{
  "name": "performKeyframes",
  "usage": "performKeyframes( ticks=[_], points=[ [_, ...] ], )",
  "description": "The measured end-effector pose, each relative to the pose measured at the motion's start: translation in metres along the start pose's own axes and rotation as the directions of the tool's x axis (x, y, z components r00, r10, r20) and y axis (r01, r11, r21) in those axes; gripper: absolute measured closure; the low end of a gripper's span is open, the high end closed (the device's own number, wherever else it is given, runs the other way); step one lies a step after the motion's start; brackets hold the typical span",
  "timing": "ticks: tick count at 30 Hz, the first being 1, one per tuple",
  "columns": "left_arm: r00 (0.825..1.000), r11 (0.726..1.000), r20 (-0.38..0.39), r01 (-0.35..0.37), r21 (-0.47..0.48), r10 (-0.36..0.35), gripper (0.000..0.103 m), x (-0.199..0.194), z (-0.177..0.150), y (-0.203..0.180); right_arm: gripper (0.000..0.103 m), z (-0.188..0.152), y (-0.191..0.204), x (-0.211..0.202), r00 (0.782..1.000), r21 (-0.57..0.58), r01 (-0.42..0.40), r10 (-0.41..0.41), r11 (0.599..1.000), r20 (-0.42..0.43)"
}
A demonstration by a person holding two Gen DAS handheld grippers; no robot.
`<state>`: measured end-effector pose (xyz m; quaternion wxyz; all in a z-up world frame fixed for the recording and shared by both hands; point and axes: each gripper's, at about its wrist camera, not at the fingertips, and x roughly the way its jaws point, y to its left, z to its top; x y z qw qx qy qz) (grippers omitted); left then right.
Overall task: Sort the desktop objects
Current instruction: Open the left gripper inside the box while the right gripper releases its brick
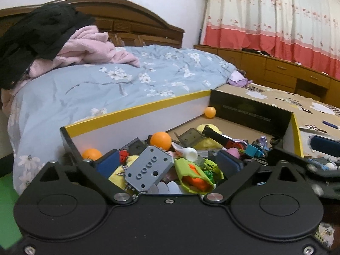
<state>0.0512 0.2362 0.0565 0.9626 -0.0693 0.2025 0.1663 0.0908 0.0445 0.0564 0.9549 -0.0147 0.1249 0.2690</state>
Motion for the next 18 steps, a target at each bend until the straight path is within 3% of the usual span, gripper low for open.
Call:
performKeyframes(
  ticks=[8,18],
  points=[
    [0.999,0.998,0.012,-0.038,0.041,0.038,0.000,-0.007,-0.001,-0.009,0.000,-0.001,0.003,-0.007,1.000,-0.034,0.029,-0.029,0.999,-0.001],
    [0.999,0.995,0.019,-0.031,0.091,0.029,0.000,-0.019,0.003,-0.014,0.000,0.003,0.005,-0.019,0.999,-0.063,0.040,-0.040,0.997,0.006]
  ],
)
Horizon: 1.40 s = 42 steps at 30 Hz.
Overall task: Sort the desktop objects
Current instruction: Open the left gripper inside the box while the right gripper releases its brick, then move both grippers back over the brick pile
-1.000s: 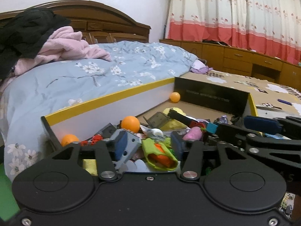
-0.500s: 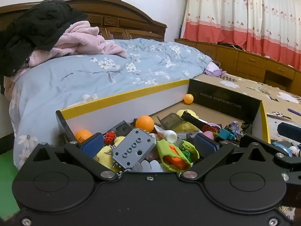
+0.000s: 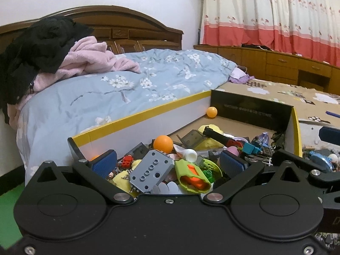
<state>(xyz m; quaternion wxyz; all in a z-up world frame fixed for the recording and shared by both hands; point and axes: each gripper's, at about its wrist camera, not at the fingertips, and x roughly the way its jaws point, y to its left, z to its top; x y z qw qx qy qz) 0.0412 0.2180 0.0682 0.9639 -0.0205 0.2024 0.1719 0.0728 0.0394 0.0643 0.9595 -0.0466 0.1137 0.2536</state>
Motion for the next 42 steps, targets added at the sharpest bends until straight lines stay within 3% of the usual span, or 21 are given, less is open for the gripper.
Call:
performKeyframes(
  ticks=[5,12,18,23,30,36,42],
  points=[
    [1.000,1.000,-0.016,0.023,0.015,-0.023,0.000,-0.005,-0.001,-0.004,0.000,-0.001,-0.003,-0.008,1.000,-0.009,0.007,-0.007,1.000,-0.008],
    [0.993,0.989,-0.022,0.118,0.089,-0.117,0.000,-0.018,-0.007,-0.019,0.000,-0.011,-0.017,-0.034,0.998,-0.065,-0.031,0.027,0.997,-0.055],
    [0.971,0.960,-0.048,0.240,0.144,-0.236,0.000,-0.035,-0.018,-0.049,0.000,-0.027,-0.030,-0.072,0.995,-0.146,-0.016,0.001,0.989,-0.098],
    [0.926,0.906,-0.083,0.377,0.192,-0.368,0.000,-0.058,-0.032,-0.084,0.000,-0.041,-0.048,-0.102,0.990,-0.141,0.023,-0.042,0.990,-0.135],
    [0.840,0.792,-0.144,0.542,0.282,-0.523,0.000,-0.092,-0.059,-0.139,0.000,-0.066,-0.075,-0.144,0.968,-0.139,0.116,-0.143,0.983,-0.205],
    [0.782,0.713,-0.221,0.623,0.323,-0.583,0.000,-0.103,-0.081,-0.173,0.000,-0.094,-0.098,-0.178,0.935,-0.132,0.174,-0.205,0.976,-0.290],
    [0.740,0.676,-0.299,0.672,0.301,-0.603,0.000,-0.106,-0.106,-0.193,0.000,-0.121,-0.118,-0.206,0.889,-0.105,0.269,-0.289,0.957,-0.356]
  ],
)
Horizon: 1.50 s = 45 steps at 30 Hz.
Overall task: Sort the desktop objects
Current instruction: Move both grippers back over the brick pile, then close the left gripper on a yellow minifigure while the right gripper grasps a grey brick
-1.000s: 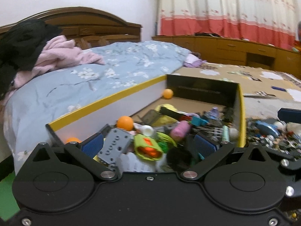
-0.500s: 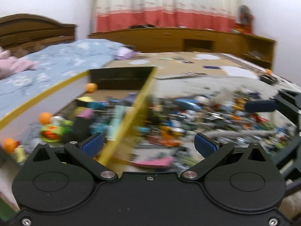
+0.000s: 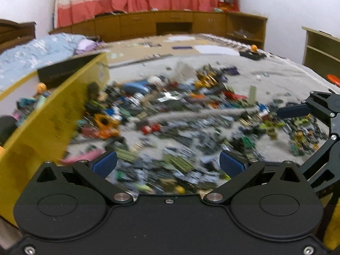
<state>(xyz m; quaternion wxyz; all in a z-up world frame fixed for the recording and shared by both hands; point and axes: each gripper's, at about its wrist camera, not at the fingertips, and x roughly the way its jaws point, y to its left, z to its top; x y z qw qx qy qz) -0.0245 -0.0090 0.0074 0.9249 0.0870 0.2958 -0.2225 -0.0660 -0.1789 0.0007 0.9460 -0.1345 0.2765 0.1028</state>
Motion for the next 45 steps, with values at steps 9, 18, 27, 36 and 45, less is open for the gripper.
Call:
performKeyframes(
  ticks=[9,18,27,36,45],
  points=[
    [0.997,0.999,-0.065,0.038,0.001,-0.038,0.000,0.026,-0.014,-0.027,0.000,-0.023,-0.021,-0.012,0.997,0.093,0.069,-0.067,0.993,-0.027],
    [0.999,0.998,-0.027,0.043,0.035,-0.042,0.000,0.029,-0.017,-0.035,0.000,-0.042,-0.028,0.002,0.996,0.196,0.077,-0.065,0.978,-0.068],
    [1.000,1.000,-0.009,0.018,0.002,-0.018,0.000,0.033,-0.024,-0.039,0.000,-0.051,-0.029,0.002,0.997,0.265,0.078,-0.072,0.961,-0.032],
    [1.000,0.994,0.023,-0.007,-0.112,0.009,0.009,0.015,-0.022,-0.018,0.000,-0.045,-0.028,-0.010,0.999,0.283,0.047,-0.053,0.958,0.012],
    [0.996,0.983,0.053,-0.056,-0.176,0.066,0.065,-0.011,-0.029,0.005,0.001,-0.037,-0.016,-0.026,0.994,0.275,0.028,-0.055,0.961,0.090]
  ],
)
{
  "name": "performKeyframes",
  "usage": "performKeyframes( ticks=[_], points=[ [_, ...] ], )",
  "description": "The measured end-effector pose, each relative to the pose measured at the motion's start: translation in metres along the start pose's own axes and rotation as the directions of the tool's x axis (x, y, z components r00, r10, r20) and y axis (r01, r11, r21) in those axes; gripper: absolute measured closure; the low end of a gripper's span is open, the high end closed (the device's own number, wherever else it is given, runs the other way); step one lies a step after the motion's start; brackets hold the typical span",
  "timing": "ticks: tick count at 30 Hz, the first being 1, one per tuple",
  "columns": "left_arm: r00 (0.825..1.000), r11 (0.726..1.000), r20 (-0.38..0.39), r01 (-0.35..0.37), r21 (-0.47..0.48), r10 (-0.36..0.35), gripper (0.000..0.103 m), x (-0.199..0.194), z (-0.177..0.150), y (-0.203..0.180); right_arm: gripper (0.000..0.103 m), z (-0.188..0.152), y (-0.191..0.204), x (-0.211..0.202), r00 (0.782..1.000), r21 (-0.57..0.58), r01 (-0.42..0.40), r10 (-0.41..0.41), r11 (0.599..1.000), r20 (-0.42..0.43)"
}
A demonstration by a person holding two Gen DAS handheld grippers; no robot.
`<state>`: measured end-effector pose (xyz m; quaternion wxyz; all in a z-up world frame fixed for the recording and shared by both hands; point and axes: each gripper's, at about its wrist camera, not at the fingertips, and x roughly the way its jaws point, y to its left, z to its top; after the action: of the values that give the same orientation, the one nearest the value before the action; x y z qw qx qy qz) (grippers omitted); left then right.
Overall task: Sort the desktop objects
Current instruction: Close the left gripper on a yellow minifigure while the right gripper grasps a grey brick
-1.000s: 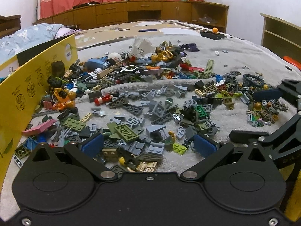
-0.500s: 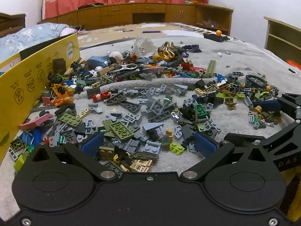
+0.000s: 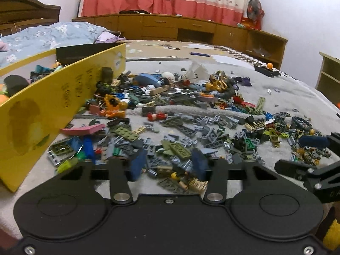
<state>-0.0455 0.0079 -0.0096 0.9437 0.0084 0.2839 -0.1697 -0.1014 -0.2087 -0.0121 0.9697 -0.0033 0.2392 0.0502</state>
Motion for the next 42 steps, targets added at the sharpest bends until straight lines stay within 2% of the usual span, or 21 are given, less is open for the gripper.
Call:
performKeyframes(
  ticks=[2,4,5,7,9,13,14,15,17,18,20,23,27,36,39,42],
  points=[
    [1.000,1.000,-0.001,0.004,-0.012,-0.004,0.071,-0.004,-0.003,0.004,0.008,0.002,0.005,-0.003,0.999,0.006,-0.024,0.024,1.000,0.024],
    [1.000,1.000,-0.003,0.015,-0.025,-0.015,0.077,-0.006,-0.006,0.005,0.029,0.004,0.010,-0.001,0.998,0.021,-0.052,0.051,0.998,0.031],
    [1.000,0.999,-0.005,0.020,-0.031,-0.020,0.079,-0.006,-0.007,0.006,0.034,0.005,0.014,0.002,0.997,0.035,-0.077,0.076,0.996,0.027],
    [0.999,0.999,-0.014,0.028,-0.031,-0.029,0.082,-0.005,-0.009,0.004,0.056,0.005,0.020,0.008,0.992,0.055,-0.124,0.124,0.991,0.012],
    [0.999,0.999,-0.022,0.039,-0.023,-0.040,0.082,-0.004,-0.011,0.001,0.063,0.005,0.028,0.016,0.986,0.059,-0.164,0.165,0.985,-0.013],
    [0.998,0.998,-0.026,0.048,-0.030,-0.049,0.081,0.002,-0.014,-0.003,0.069,0.001,0.040,0.030,0.993,0.016,-0.110,0.110,0.994,-0.048],
    [0.998,0.998,-0.025,0.050,-0.034,-0.050,0.081,0.004,-0.014,-0.004,0.064,0.000,0.039,0.031,0.995,0.020,-0.092,0.092,0.996,-0.045],
    [0.998,0.998,-0.023,0.050,-0.035,-0.051,0.081,0.004,-0.014,-0.004,0.065,0.000,0.036,0.031,0.996,0.029,-0.077,0.078,0.997,-0.040],
    [0.999,0.998,-0.020,0.050,-0.034,-0.051,0.081,0.004,-0.014,-0.004,0.070,0.001,0.030,0.029,0.999,0.037,-0.030,0.031,0.999,-0.033],
    [0.998,0.998,-0.018,0.051,-0.034,-0.052,0.081,0.004,-0.015,-0.004,0.078,0.000,0.026,0.029,0.999,0.041,-0.013,0.015,0.999,-0.032],
    [0.998,0.998,-0.017,0.053,-0.040,-0.054,0.081,0.004,-0.015,-0.003,0.082,0.001,0.017,0.028,0.999,0.066,-0.018,0.020,0.998,-0.036],
    [0.998,0.997,-0.016,0.054,-0.049,-0.055,0.080,0.003,-0.014,-0.001,0.083,0.000,0.015,0.024,0.999,0.066,-0.032,0.034,0.997,-0.036],
    [0.998,0.997,-0.014,0.053,-0.052,-0.053,0.079,0.001,-0.015,0.000,0.079,-0.006,0.020,0.019,0.998,0.030,-0.051,0.052,0.998,-0.037],
    [0.999,0.997,-0.010,0.049,-0.057,-0.050,0.076,0.000,-0.015,0.002,0.076,-0.010,0.017,0.011,0.996,0.026,-0.070,0.071,0.997,-0.047],
    [0.999,0.997,-0.009,0.049,-0.055,-0.049,0.076,-0.001,-0.016,0.002,0.089,-0.012,0.014,0.009,0.998,0.036,-0.053,0.054,0.998,-0.042],
    [0.999,0.997,-0.006,0.049,-0.053,-0.049,0.075,-0.003,-0.016,0.002,0.090,-0.010,0.013,0.006,0.999,0.035,-0.040,0.041,0.999,-0.025]
  ],
)
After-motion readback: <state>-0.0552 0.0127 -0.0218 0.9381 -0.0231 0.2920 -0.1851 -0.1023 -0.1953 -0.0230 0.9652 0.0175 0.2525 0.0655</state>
